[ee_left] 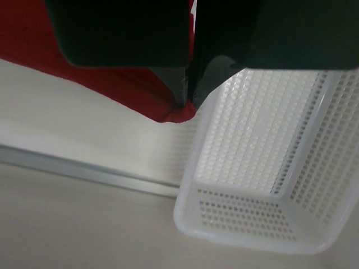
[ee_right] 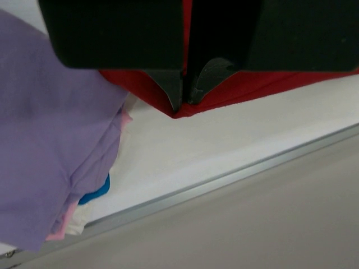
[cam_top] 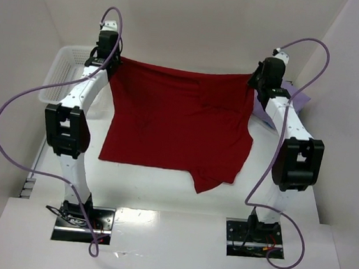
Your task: Fold and stack the t-shirts
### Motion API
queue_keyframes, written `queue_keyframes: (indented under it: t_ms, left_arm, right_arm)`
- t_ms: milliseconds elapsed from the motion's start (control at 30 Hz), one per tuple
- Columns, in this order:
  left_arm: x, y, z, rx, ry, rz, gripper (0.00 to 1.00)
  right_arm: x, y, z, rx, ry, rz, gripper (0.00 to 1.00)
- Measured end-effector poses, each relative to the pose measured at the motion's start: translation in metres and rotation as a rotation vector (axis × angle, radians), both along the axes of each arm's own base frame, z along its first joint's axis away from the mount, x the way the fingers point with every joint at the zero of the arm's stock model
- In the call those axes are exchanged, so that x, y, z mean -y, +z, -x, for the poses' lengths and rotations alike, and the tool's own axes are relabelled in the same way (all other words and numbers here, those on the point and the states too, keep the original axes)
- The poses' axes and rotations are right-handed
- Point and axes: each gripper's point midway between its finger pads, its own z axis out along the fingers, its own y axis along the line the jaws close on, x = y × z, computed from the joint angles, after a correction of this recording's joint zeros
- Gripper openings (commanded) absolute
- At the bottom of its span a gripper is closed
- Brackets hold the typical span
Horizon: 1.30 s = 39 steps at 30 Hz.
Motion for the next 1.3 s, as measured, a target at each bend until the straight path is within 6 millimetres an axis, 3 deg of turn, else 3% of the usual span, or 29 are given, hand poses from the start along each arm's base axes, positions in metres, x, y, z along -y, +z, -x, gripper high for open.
queue_keyframes:
  t_ms: [100,167,400,600,767,833,900,933,1000,1033,1067,1300]
  left_arm:
    - [0.001,-0.003,-0.027,0.021,-0.015,0.007,0.00]
    - [0.002,-0.022,-0.034,-0.013,-0.028,0.000,0.00]
    - [0.004,-0.087,-0.044,-0.127,-0.042,-0.004,0.00]
    - [0.002,-0.110,-0.057,-0.151,-0.038,-0.004,0.00]
    - [-0.001,-0.110,-0.075,-0.127,-0.032,-0.004,0.00]
    - [-0.001,-0.111,-0.077,-0.126,-0.032,-0.004,0.00]
    - [0.000,-0.111,-0.077,-0.127,-0.033,-0.004,0.00]
    - [-0.001,-0.110,-0.077,-0.127,-0.033,-0.003,0.00]
    - [0.000,-0.110,-0.078,-0.127,-0.039,0.000,0.00]
    - [0.000,-0.110,-0.078,-0.128,-0.040,0.001,0.00]
    - [0.002,-0.111,-0.077,-0.130,-0.046,0.004,0.00]
    - [0.009,-0.114,-0.077,-0.142,-0.086,0.025,0.00]
  right_arm:
    - [0.004,0.003,-0.022,0.019,-0.005,0.006,0.00]
    - [0.003,-0.009,-0.032,0.003,0.001,0.009,0.00]
    - [0.001,-0.080,-0.056,-0.108,0.011,0.014,0.00]
    - [-0.003,-0.118,-0.079,-0.150,0.026,0.009,0.00]
    - [-0.007,-0.126,-0.105,-0.138,0.051,0.010,0.05]
    - [-0.009,-0.122,-0.114,-0.126,0.064,0.010,0.11]
    - [-0.012,-0.111,-0.127,-0.095,0.078,0.011,0.24]
    - [-0.012,-0.107,-0.130,-0.085,0.084,0.014,0.39]
    - [-0.014,-0.101,-0.134,-0.073,0.091,0.014,0.49]
    - [-0.014,-0.100,-0.134,-0.073,0.095,0.019,0.49]
    - [-0.014,-0.100,-0.133,-0.077,0.101,0.023,0.60]
    - [-0.019,-0.107,-0.128,-0.105,0.131,0.016,0.63]
